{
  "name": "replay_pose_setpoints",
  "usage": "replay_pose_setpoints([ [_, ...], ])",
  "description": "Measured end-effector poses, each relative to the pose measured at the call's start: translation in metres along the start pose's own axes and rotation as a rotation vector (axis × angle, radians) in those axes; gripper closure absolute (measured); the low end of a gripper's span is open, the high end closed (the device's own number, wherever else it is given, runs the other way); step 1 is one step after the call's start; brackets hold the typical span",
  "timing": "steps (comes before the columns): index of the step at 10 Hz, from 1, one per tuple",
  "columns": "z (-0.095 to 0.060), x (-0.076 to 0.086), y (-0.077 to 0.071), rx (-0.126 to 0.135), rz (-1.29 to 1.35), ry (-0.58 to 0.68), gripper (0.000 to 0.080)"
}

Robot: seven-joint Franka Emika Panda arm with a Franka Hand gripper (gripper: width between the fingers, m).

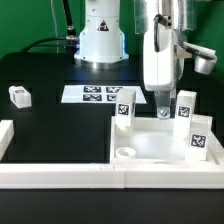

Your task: Assemble square table

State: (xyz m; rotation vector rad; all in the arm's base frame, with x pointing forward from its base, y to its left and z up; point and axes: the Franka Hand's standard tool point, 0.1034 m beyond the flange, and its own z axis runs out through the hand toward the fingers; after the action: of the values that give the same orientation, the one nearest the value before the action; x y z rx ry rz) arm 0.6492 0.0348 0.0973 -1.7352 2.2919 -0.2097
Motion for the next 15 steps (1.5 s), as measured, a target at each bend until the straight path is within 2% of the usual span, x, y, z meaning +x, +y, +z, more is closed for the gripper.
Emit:
replay_pose_setpoints([
  [1, -0.009, 0.025, 0.006, 0.000, -0.108, 0.006, 0.0151],
  [2, -0.027, 0.050, 0.003, 0.013, -0.169, 0.002, 0.0151],
  [3, -0.044, 0.069, -0.002, 0.032, -0.265, -0.005, 0.0151],
  [4, -0.051, 0.078, -0.004, 0.037, -0.357, -0.006, 0.0151],
  [5, -0.056, 0.079, -0.014, 0.047, -0.388, -0.002, 0.0151],
  [10, -0.054, 0.082, -0.012, 0.047, -0.716, 0.012, 0.0151],
  [11, -0.053, 0.096, -0.009, 0.039, -0.884, 0.022, 0.0151],
  [13, -0.052, 0.134, 0.011, 0.000, -1.085, 0.025, 0.0151],
  [15, -0.042, 0.173, 0.031, -0.046, -1.318, 0.020, 0.0151],
])
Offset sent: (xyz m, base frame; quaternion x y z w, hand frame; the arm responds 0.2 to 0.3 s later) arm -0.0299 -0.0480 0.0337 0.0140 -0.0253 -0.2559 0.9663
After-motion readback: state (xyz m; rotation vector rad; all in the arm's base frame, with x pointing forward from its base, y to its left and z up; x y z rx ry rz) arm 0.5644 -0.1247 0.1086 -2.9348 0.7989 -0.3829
